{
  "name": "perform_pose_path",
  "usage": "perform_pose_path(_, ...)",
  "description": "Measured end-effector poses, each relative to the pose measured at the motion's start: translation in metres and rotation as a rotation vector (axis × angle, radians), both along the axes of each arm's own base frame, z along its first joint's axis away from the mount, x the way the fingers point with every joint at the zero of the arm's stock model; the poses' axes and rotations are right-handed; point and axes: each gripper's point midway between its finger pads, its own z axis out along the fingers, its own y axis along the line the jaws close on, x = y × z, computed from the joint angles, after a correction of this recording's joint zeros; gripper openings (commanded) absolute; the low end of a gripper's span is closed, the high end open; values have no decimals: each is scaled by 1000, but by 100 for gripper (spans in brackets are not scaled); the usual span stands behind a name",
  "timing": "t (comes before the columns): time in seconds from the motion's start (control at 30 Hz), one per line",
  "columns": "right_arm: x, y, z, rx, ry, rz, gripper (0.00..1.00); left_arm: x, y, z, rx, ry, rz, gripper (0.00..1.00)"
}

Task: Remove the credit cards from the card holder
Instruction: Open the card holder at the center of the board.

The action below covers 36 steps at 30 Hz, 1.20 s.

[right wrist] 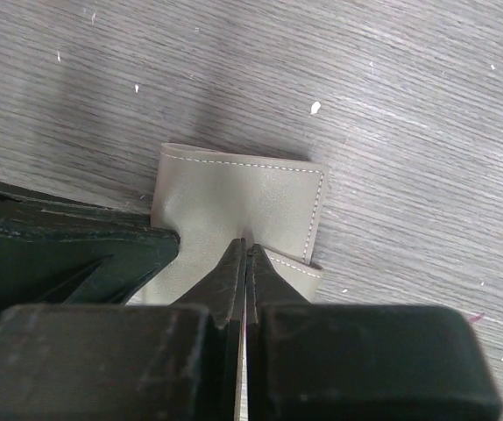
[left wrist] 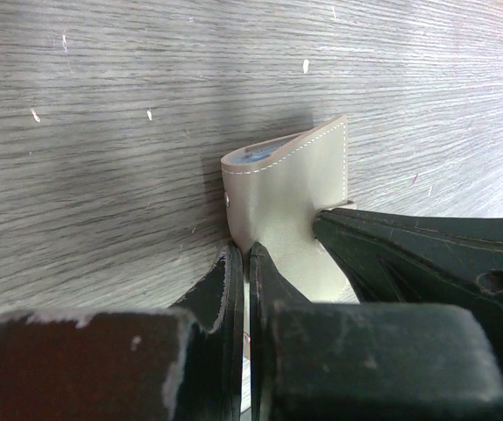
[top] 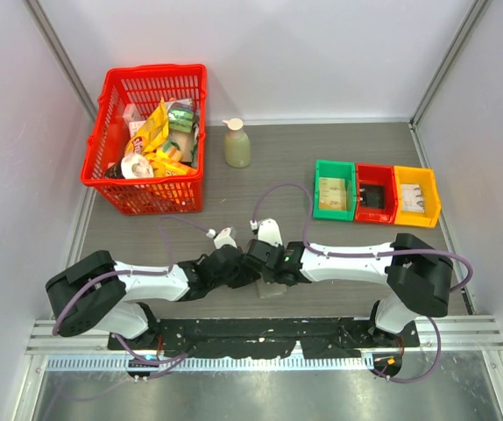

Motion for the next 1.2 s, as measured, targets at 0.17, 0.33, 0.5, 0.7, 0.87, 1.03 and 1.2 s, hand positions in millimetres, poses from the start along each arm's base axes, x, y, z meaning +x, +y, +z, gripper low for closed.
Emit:
perform_pose_path(0.17,2,-5,5,6,-12,-12,1,2,1,5,4,-12,2,0)
perform_pose_path(0.33,5,-25,6,-36,-18,-30,1,4,10,4,37,-17,18,0)
perform_pose_path(0.5,1,-32,0,-53,0,-24,36,5,16,6,57,-28,23,0)
perform_pose_path(0.7,-2,-7,15,49,0,36,52,5,16,5,60,-27,24,0)
perform_pose_path(0.87,1,9,13,55,6,62,52,5,16,5,60,-27,24,0)
perform_pose_path(1.03,-1,8,-3,14,31,64,48,5,17,4,64,-25,25,0)
perform_pose_path(1.2,1,10,-4,9,30,63,32,4,19,3,73,-22,28,0)
